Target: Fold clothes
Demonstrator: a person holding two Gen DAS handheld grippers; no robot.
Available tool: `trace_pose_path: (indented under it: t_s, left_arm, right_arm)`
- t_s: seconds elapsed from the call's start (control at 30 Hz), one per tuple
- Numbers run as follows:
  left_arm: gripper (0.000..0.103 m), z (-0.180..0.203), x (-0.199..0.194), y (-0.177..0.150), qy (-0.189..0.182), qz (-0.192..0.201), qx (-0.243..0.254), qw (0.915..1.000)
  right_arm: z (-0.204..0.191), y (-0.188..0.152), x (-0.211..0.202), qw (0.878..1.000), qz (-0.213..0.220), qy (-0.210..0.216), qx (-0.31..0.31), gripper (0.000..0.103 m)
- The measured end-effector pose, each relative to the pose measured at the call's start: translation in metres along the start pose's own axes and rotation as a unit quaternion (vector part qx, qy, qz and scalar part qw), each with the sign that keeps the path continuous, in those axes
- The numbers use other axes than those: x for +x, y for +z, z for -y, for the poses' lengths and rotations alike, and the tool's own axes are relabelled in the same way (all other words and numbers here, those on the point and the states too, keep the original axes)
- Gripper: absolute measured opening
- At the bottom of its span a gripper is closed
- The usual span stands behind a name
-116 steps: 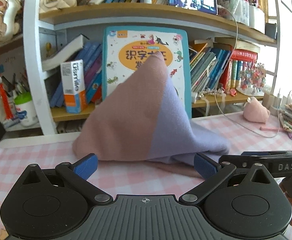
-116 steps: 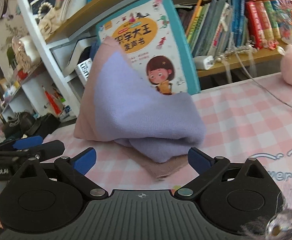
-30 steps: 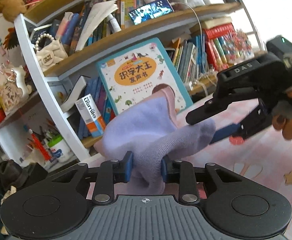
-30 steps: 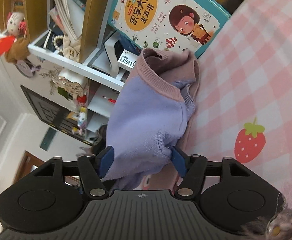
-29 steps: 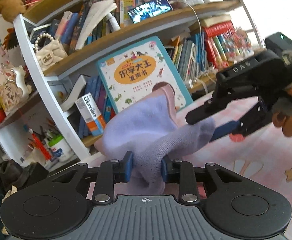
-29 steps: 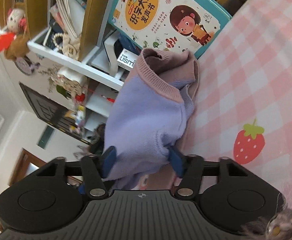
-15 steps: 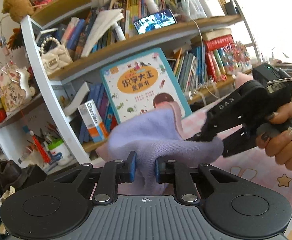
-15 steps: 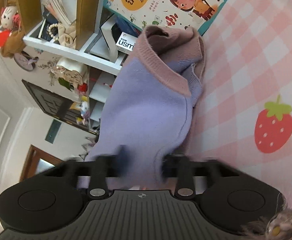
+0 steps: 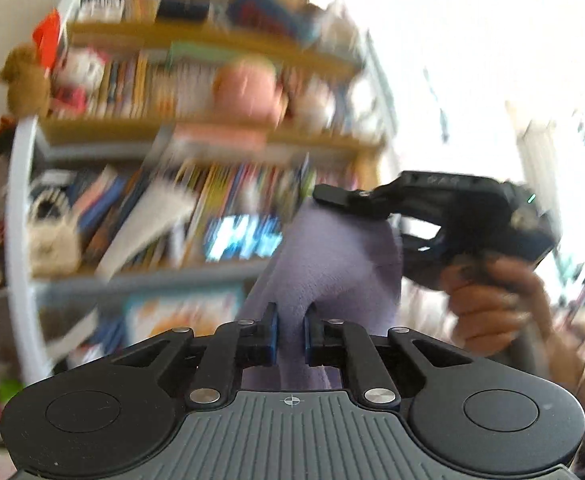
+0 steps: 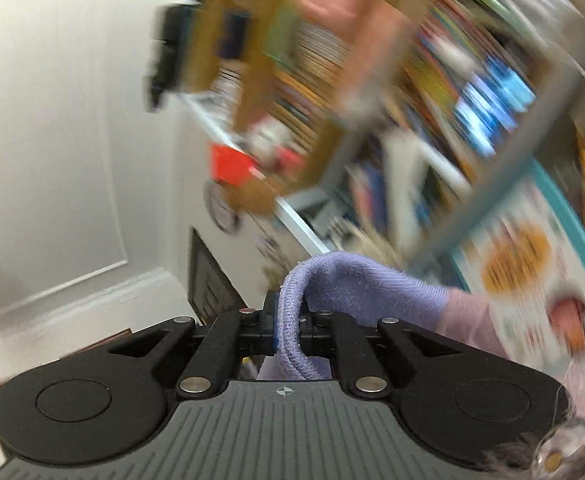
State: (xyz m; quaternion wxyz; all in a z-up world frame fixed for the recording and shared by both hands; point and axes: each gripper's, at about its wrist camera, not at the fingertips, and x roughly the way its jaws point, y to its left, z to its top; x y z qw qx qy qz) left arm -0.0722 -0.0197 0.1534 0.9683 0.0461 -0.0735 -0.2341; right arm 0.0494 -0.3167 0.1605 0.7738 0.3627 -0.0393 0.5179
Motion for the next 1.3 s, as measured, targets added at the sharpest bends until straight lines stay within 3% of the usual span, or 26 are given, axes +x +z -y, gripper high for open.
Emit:
trace_pose_path:
  t_s: [0.07, 0.13, 0.23, 0.3, 0.37, 0.43, 0.47, 0.57, 0.67, 0.83, 0.9, 0.97, 1.07, 1.3]
  left_arm:
    - [0.010, -0.002, -0.010, 0.019, -0.031, 0.059, -0.019, 0.9976]
    - [0.010, -0.010, -0.023, 0.032, -0.075, 0.111, -0.047, 0.9899]
    - [0.011, -0.033, -0.032, 0.036, -0.140, 0.117, -0.111, 0.9769]
    - [0.011, -0.048, -0.031, 0.024, -0.147, 0.079, -0.145, 0.9753]
    - [0.011, -0.063, -0.024, 0.002, -0.121, 0.008, -0.172, 0.9775]
    - [0.011, -0.076, -0.016, -0.025, -0.067, -0.083, -0.192, 0.9755]
    - [0.011, -0.083, -0.014, -0.045, -0.032, -0.126, -0.198, 0.9715]
    - [0.011, -0.107, -0.017, -0.091, 0.044, -0.196, -0.230, 0.9523]
    - [0.011, -0.127, -0.027, -0.119, 0.082, -0.220, -0.270, 0.9338]
    - [0.012, -0.143, -0.029, -0.137, 0.110, -0.250, -0.280, 0.9204]
    - [0.012, -0.149, -0.025, -0.145, 0.113, -0.258, -0.286, 0.9159]
    - [0.011, -0.155, -0.021, -0.154, 0.116, -0.267, -0.292, 0.9113]
    - [0.011, -0.164, -0.015, -0.166, 0.121, -0.279, -0.300, 0.9042]
    - [0.012, -0.182, -0.004, -0.177, 0.126, -0.287, -0.281, 0.9072]
  right_arm:
    - [-0.034, 0.022, 0.012, 0.998, 0.012, 0.017, -0.053, 0.006]
    - [-0.059, 0.035, 0.023, 0.995, 0.012, 0.040, -0.087, 0.006]
    - [-0.076, 0.036, 0.039, 0.992, -0.009, 0.045, -0.120, 0.006]
    - [-0.076, 0.028, 0.051, 0.990, -0.036, 0.025, -0.136, 0.006]
    - [-0.057, 0.008, 0.067, 0.987, -0.088, -0.018, -0.134, 0.006]
    - [-0.022, -0.018, 0.089, 0.981, -0.156, -0.073, -0.093, 0.007]
    - [-0.004, -0.033, 0.099, 0.975, -0.187, -0.095, -0.067, 0.007]
    - [0.038, -0.082, 0.126, 0.957, -0.260, -0.128, -0.016, 0.007]
    - [0.056, -0.126, 0.161, 0.943, -0.306, -0.129, -0.021, 0.007]
    - [0.066, -0.170, 0.188, 0.917, -0.360, -0.163, -0.051, 0.008]
    - [0.064, -0.176, 0.182, 0.908, -0.374, -0.172, -0.076, 0.029]
    - [0.057, -0.175, 0.163, 0.900, -0.383, -0.177, -0.109, 0.042]
    - [0.044, -0.166, 0.126, 0.883, -0.394, -0.190, -0.168, 0.048]
    - [0.019, -0.147, 0.018, 0.813, -0.423, -0.284, -0.282, 0.061]
